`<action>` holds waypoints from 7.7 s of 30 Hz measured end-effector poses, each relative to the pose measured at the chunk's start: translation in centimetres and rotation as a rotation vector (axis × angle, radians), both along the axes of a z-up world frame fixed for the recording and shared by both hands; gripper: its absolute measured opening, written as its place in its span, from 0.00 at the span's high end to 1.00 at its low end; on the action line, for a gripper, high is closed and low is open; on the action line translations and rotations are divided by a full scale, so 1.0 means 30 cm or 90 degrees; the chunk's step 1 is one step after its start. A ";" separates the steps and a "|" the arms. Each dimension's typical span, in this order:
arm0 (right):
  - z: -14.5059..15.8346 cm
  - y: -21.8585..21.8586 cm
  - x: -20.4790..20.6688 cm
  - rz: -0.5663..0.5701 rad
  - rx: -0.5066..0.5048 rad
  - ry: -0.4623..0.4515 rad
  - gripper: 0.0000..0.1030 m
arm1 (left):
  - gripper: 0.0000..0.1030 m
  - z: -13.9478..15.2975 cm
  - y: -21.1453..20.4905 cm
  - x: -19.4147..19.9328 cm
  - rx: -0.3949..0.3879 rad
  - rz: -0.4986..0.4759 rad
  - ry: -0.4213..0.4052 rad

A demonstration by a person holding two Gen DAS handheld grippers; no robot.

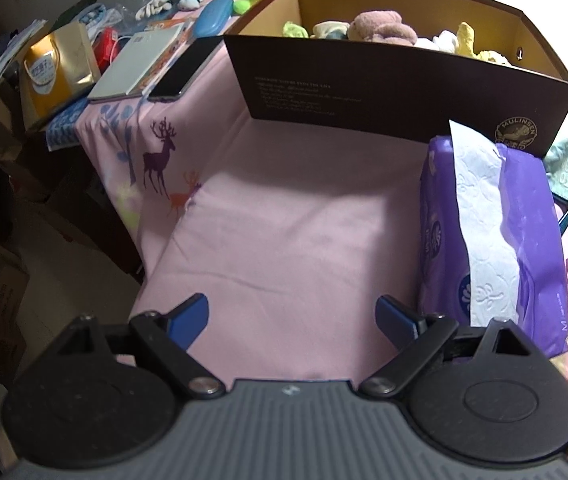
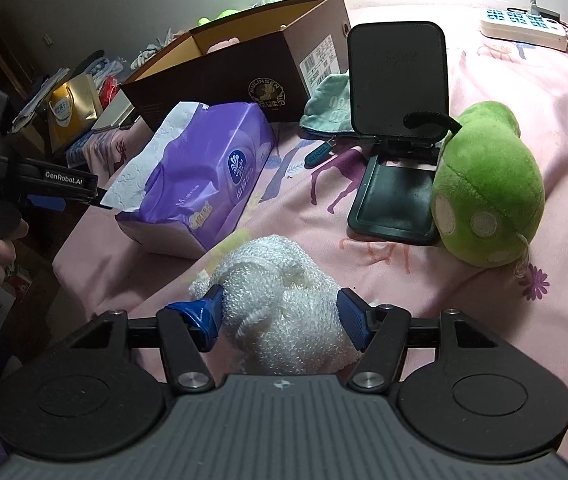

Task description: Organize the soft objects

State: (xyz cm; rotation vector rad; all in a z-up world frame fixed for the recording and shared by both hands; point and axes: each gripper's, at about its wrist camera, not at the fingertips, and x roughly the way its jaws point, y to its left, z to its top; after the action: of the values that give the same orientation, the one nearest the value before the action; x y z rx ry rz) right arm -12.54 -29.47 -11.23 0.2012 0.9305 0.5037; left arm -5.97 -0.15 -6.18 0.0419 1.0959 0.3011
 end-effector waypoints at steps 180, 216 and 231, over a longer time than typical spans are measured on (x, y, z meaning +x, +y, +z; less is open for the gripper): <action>0.062 -0.298 0.155 -0.241 0.223 0.109 0.68 | 0.09 0.070 -0.414 0.424 -0.340 -0.207 -0.003; 0.151 -0.530 0.440 -0.187 0.377 0.063 0.68 | 0.09 -0.038 -0.517 0.557 -0.378 -0.097 0.032; 0.058 -0.579 0.352 -0.263 0.406 0.101 0.68 | 0.10 -0.110 -0.593 0.630 -0.321 -0.049 0.044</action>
State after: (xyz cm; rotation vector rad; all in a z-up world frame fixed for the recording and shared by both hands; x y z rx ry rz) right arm -1.98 -46.85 -9.50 1.0015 0.8282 0.3883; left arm 12.92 -17.94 -9.47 -0.3566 1.2091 -0.0517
